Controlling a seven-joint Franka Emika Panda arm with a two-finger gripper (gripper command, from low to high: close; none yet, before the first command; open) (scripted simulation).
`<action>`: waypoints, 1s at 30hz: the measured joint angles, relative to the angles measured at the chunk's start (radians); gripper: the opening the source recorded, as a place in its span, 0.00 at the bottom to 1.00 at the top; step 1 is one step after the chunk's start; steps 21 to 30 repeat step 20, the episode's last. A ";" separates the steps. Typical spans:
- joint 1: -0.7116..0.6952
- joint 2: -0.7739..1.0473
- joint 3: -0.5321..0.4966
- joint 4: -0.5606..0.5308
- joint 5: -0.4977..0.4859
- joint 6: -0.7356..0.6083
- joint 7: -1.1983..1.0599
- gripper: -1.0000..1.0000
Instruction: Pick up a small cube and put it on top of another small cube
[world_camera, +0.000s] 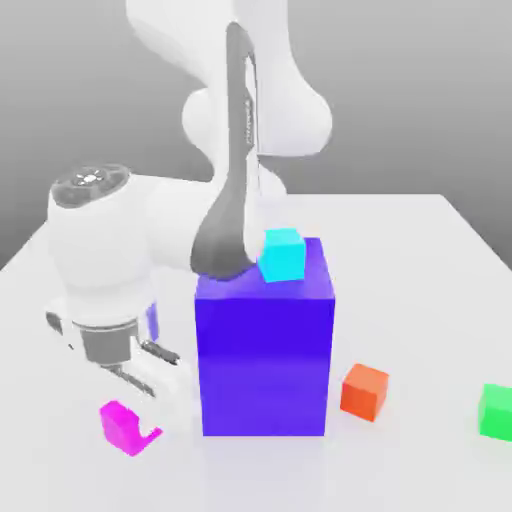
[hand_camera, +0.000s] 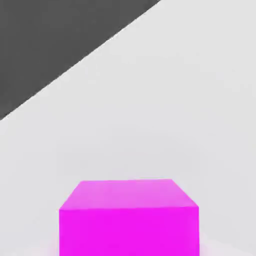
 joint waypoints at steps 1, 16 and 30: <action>0.025 -0.004 0.027 0.001 -0.010 -0.006 -0.014 0.00; 0.468 0.096 0.360 0.070 -0.284 0.005 -0.144 0.00; 0.491 0.123 0.352 0.079 -0.311 0.021 -0.133 1.00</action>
